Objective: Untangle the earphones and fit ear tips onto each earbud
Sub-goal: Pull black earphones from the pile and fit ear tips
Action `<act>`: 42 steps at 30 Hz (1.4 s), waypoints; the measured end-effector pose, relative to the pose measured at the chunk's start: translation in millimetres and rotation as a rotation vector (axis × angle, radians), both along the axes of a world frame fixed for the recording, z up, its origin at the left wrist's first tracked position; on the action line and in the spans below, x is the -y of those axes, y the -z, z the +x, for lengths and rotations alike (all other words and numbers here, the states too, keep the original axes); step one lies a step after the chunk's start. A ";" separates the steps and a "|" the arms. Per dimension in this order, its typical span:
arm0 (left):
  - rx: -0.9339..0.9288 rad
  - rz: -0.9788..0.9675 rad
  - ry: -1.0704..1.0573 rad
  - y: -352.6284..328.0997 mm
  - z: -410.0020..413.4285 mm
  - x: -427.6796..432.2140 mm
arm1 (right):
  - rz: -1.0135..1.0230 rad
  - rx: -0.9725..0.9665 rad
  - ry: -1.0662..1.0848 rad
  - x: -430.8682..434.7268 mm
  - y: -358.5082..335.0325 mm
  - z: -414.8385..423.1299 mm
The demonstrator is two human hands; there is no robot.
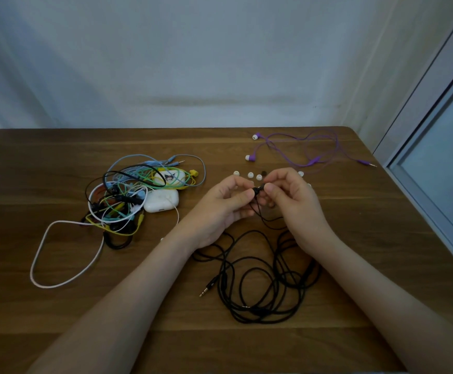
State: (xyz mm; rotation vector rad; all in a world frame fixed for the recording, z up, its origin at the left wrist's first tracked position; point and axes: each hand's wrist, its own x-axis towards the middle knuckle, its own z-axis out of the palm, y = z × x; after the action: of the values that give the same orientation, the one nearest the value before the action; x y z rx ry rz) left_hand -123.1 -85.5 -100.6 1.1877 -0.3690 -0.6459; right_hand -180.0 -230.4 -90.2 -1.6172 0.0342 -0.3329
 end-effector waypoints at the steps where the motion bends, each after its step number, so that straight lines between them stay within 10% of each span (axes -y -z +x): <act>1: 0.002 0.001 0.007 0.2 0.0 -0.1 | 0.001 -0.006 0.003 0.4 0.5 0.9; 31: 0.100 0.050 0.029 -3.5 -4.6 2.3 | 0.196 -0.271 -0.176 10.4 -1.9 1.6; 42: 0.206 0.162 -0.060 8.0 -0.6 6.3 | -0.092 -0.237 -0.004 2.2 4.4 0.7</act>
State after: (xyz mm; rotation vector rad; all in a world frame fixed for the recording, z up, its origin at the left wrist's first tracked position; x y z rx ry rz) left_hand -123.7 -91.8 -108.6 1.4204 -0.4583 -0.5096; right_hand -179.3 -232.6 -94.6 -1.7413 0.1989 -0.1395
